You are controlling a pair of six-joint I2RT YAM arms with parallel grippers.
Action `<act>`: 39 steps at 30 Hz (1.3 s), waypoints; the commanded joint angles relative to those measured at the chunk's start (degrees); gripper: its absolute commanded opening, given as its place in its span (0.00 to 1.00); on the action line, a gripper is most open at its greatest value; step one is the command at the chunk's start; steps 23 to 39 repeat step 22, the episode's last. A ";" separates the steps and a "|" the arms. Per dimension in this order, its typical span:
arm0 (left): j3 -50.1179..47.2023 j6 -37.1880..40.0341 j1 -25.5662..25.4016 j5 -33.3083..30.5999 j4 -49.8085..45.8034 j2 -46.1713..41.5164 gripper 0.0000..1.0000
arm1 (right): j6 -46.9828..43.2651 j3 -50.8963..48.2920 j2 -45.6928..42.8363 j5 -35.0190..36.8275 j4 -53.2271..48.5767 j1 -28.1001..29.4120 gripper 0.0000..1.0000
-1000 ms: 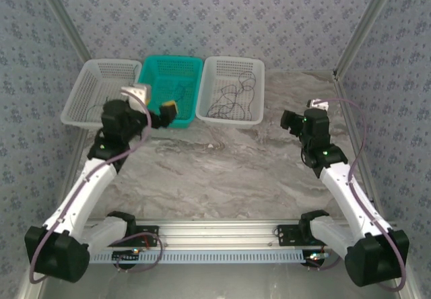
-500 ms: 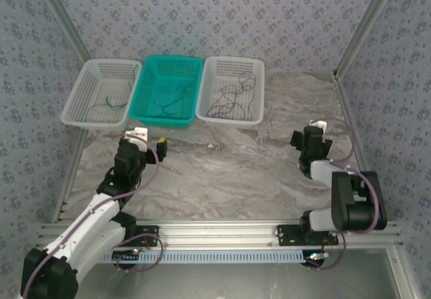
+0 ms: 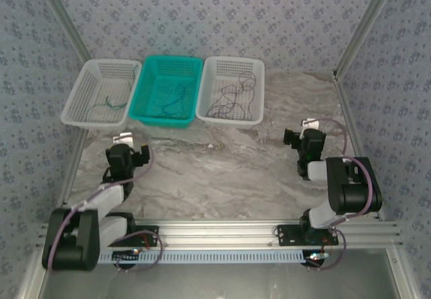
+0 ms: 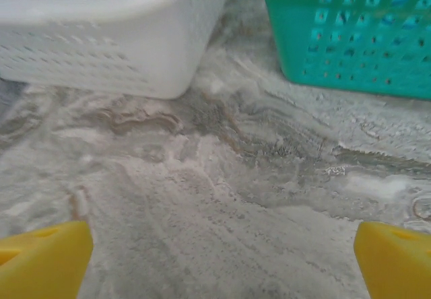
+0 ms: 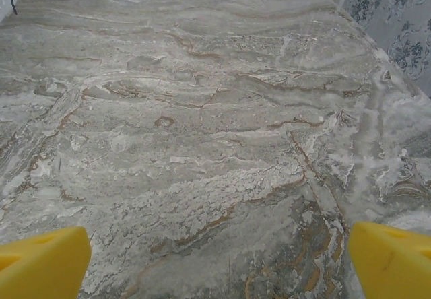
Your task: Untangle the cables
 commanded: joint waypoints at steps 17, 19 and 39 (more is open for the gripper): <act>9.81 0.58 3.47 9.06 19.20 21.73 0.99 | -1.68 0.73 0.05 -3.12 0.73 -0.46 1.00; 9.83 0.70 3.45 9.11 19.29 21.79 0.99 | -1.67 0.48 0.03 -3.08 1.07 -0.52 1.00; 9.76 0.70 3.50 9.06 19.61 21.82 0.99 | -1.67 0.29 -0.08 -3.13 1.35 -0.50 1.00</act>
